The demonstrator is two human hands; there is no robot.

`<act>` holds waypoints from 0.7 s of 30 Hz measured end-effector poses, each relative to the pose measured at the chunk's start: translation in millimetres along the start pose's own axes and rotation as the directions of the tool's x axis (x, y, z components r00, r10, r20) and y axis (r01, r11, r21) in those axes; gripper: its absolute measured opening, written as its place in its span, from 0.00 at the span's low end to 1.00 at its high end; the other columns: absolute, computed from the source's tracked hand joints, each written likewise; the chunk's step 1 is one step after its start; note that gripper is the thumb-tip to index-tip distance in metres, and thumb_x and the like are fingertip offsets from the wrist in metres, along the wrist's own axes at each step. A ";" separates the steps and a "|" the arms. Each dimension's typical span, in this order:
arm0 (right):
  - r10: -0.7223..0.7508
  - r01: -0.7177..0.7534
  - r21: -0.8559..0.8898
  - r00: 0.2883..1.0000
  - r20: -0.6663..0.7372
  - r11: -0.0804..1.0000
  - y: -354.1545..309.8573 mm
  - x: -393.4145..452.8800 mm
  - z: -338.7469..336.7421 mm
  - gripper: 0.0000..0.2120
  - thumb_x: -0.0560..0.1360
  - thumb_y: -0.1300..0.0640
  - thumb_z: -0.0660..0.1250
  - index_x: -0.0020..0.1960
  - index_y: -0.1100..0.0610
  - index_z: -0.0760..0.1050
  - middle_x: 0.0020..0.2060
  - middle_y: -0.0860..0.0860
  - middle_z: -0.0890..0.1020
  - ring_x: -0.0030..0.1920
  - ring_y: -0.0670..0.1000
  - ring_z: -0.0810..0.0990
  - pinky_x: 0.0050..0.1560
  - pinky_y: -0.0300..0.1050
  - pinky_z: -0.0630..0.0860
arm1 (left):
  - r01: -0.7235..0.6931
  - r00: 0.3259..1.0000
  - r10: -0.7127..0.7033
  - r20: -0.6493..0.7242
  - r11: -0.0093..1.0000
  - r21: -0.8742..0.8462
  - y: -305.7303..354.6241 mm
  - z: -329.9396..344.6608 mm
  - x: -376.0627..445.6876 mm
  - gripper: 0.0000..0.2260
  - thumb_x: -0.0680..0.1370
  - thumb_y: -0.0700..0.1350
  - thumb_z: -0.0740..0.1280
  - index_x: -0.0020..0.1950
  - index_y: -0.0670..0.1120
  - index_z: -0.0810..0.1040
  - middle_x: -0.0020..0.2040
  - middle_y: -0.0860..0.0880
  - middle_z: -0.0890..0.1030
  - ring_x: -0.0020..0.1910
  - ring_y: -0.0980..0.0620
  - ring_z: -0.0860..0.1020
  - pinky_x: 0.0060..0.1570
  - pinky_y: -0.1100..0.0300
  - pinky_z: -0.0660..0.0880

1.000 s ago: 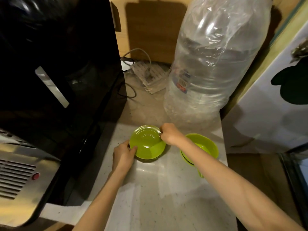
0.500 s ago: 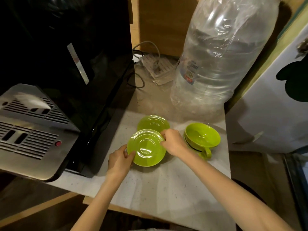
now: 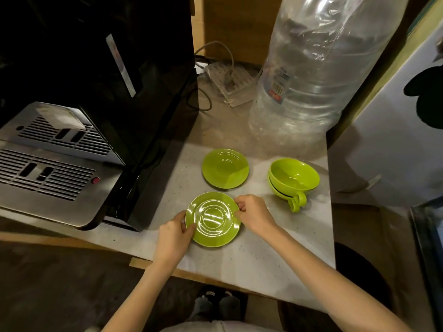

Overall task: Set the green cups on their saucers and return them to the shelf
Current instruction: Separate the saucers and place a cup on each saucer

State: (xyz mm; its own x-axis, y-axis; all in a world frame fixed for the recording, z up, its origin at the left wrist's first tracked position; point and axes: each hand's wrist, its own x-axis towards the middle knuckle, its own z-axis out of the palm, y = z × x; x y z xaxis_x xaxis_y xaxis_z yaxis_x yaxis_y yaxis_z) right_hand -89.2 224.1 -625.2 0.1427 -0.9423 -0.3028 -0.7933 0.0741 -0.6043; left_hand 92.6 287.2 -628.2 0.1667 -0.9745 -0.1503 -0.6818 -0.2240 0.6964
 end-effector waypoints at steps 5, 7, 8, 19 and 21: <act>0.012 -0.012 0.022 1.000 -0.019 1.000 0.8 1.5 -2.2 0.10 0.68 0.68 0.62 0.46 0.67 0.80 0.40 0.64 0.84 0.44 0.61 0.81 0.46 0.54 0.77 | -0.042 0.999 0.042 -0.024 0.999 -0.004 6.2 1.2 3.5 0.16 0.75 0.42 0.65 0.63 0.42 0.74 0.35 0.50 0.75 0.34 0.53 0.72 0.38 0.63 0.66; 0.021 -0.021 0.024 1.000 -0.015 0.999 1.2 0.4 -2.7 0.10 0.69 0.68 0.62 0.45 0.67 0.80 0.40 0.63 0.84 0.43 0.61 0.81 0.45 0.54 0.77 | -0.045 0.999 0.045 -0.018 0.999 0.024 6.5 0.8 4.6 0.16 0.75 0.43 0.65 0.62 0.42 0.74 0.36 0.49 0.74 0.35 0.52 0.72 0.36 0.63 0.67; 0.015 -0.015 0.021 1.000 -0.010 1.000 2.4 0.4 -2.2 0.09 0.69 0.68 0.62 0.45 0.67 0.80 0.39 0.63 0.83 0.43 0.61 0.80 0.44 0.53 0.78 | -0.048 0.999 0.048 -0.009 0.998 0.040 5.2 0.8 5.1 0.15 0.75 0.43 0.65 0.60 0.42 0.75 0.34 0.49 0.74 0.34 0.51 0.73 0.34 0.63 0.67; -0.029 0.044 0.072 0.982 -0.185 0.996 -20.1 -21.9 -66.1 0.15 0.75 0.60 0.63 0.60 0.61 0.77 0.53 0.59 0.83 0.53 0.56 0.81 0.54 0.46 0.75 | -0.098 0.991 0.074 0.110 0.966 0.237 73.6 -5.9 42.8 0.20 0.73 0.53 0.64 0.63 0.47 0.74 0.46 0.42 0.83 0.50 0.43 0.80 0.49 0.51 0.77; 0.005 0.045 0.161 0.954 -0.300 0.986 -14.6 -24.4 -88.1 0.13 0.74 0.59 0.64 0.56 0.60 0.79 0.49 0.59 0.85 0.49 0.56 0.82 0.53 0.48 0.77 | -0.105 0.971 0.112 0.209 0.993 -0.045 96.4 4.5 51.3 0.16 0.73 0.50 0.66 0.59 0.45 0.77 0.39 0.44 0.83 0.39 0.53 0.82 0.44 0.59 0.78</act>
State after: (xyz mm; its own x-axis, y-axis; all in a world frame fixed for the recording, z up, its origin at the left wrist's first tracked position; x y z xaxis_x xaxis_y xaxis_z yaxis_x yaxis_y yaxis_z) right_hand -133.3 217.3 -544.0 -0.0454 -0.9964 -0.0714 -0.6806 0.0832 -0.7279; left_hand 32.2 215.6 -571.9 -0.0633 -0.9747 -0.2145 -0.6630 -0.1195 0.7390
